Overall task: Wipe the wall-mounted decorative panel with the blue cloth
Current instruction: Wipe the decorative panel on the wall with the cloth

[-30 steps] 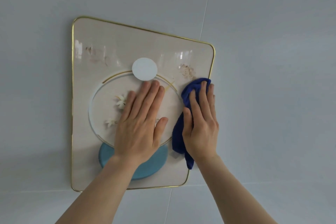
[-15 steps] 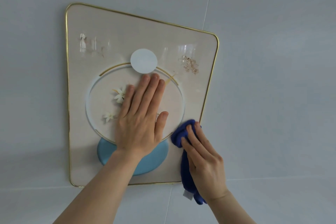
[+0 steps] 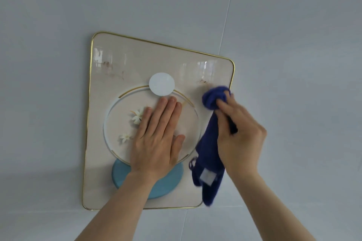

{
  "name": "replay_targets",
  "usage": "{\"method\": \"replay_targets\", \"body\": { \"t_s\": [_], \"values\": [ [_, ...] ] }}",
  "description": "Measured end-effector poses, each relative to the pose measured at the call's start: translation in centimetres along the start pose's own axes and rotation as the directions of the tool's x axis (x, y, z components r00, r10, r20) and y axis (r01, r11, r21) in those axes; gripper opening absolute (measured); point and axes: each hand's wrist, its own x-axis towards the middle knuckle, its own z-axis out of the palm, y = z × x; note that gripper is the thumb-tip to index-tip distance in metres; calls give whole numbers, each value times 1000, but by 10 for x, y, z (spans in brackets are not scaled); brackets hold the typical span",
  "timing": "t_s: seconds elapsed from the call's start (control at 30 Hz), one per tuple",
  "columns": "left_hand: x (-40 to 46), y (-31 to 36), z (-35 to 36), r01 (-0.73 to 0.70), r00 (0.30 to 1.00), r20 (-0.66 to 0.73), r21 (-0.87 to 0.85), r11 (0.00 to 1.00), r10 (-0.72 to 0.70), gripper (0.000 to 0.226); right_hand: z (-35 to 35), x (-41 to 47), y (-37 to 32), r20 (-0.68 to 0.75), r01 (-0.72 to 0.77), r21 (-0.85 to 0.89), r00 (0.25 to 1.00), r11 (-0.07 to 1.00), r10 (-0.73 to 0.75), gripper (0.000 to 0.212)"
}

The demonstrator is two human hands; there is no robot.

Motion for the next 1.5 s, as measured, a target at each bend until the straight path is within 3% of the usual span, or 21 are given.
{"method": "replay_targets", "body": {
  "t_s": [0.17,0.33,0.57,0.87,1.3,1.5],
  "values": [
    [-1,-1,1,-5,1000,-18,-11,1000,4,65,26,52,10,-7,79,-136,997,988,-81,32],
    [-1,-1,3,-2,1000,-25,-16,1000,2,65,53,35,24,51,194,-240,981,951,-187,45],
    [0,0,3,5,999,-42,-34,999,-7,65,68,36,21,32,259,-250,965,933,-259,52],
    [-1,-1,2,-1,998,-62,-93,996,-4,64,71,32,20,102,385,-189,923,903,-372,40],
    [-1,0,-2,16,1000,-25,-82,996,-18,64,49,-11,41,241,427,-119,888,897,-391,47],
    [0,0,-8,18,1000,-4,-159,987,-19,62,39,-17,35,251,390,-126,902,912,-351,42]
  ]
}}
